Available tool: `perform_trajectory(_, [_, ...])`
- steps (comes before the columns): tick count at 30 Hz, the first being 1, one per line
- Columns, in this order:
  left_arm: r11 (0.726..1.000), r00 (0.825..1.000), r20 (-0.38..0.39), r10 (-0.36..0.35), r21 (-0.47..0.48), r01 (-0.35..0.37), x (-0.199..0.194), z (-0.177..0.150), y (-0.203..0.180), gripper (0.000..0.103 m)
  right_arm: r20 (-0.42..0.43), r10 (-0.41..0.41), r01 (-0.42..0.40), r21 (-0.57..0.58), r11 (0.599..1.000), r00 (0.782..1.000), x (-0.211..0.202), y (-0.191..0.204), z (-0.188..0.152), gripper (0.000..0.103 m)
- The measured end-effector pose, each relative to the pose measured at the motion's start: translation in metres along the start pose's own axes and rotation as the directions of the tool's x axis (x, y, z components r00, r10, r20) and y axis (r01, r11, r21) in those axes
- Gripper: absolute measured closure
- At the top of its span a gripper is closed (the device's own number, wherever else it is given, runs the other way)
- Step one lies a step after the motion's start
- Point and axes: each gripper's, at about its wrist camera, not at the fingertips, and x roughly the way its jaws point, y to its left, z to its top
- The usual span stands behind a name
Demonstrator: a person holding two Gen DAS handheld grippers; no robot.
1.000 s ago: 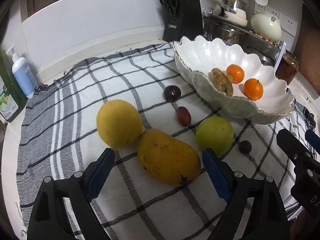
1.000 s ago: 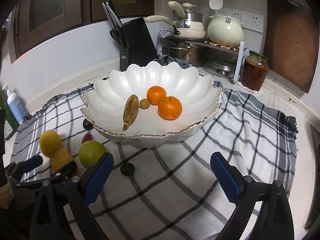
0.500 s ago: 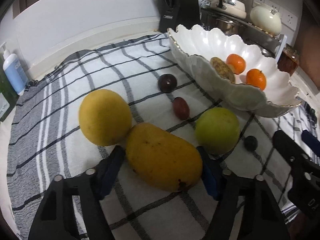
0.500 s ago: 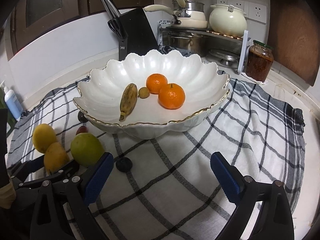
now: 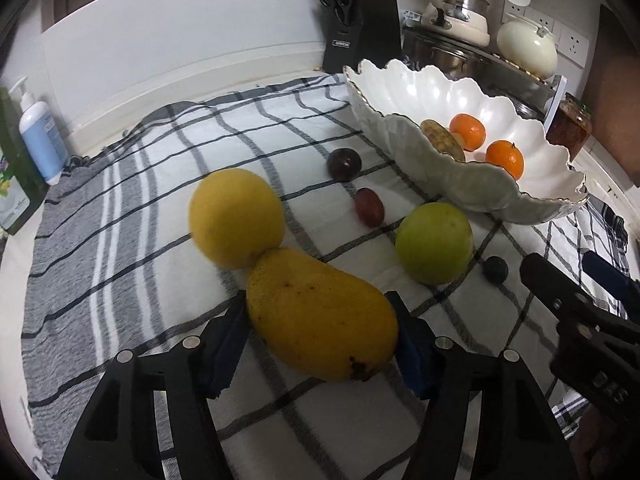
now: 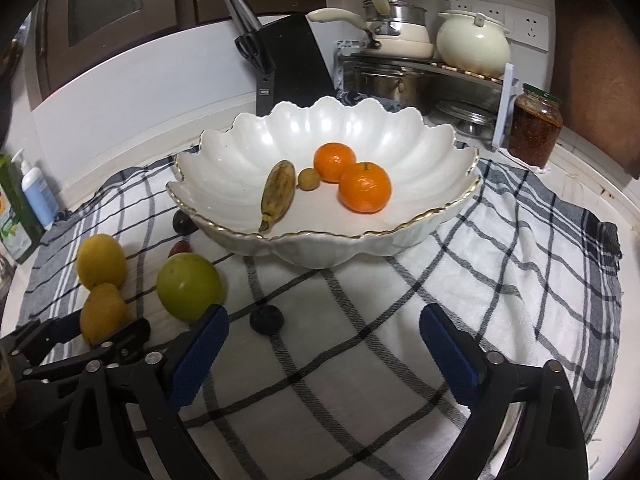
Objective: Organize fruits
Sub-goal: 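Close the left gripper on the yellow mango while the right approaches the blueberry, then lift the mango with the left gripper while the right grasps the small blueberry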
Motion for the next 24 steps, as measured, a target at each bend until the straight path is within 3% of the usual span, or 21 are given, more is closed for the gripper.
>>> perform_trajectory(3, [1.000, 1.000, 0.006, 0.001, -0.014, -0.001, -0.004, -0.003, 0.006, 0.039, -0.025, 0.013, -0.014, -0.017, 1.000, 1.000, 0.006, 0.006, -0.001, 0.026])
perform_trajectory(8, [0.999, 1.000, 0.020, 0.006, -0.042, -0.005, -0.011, -0.007, 0.016, 0.039, -0.050, 0.036, -0.038, -0.047, 0.998, 0.998, 0.016, 0.016, -0.001, 0.037])
perform_trajectory(12, [0.998, 1.000, 0.026, 0.009, -0.054, -0.008, -0.012, -0.007, 0.021, 0.039, -0.073, 0.057, -0.062, -0.070, 0.996, 0.996, 0.025, 0.024, -0.001, 0.059])
perform_trajectory(19, [0.998, 0.999, 0.036, -0.005, -0.055, 0.007, -0.015, -0.006, 0.022, 0.039, -0.089, 0.056, -0.062, -0.070, 0.996, 0.994, 0.031, 0.026, -0.002, 0.066])
perform_trajectory(24, [0.998, 0.999, 0.035, -0.006, -0.058, 0.008, -0.016, -0.006, 0.022, 0.039, -0.085, 0.059, -0.065, -0.080, 0.995, 0.995, 0.032, 0.026, 0.000, 0.079])
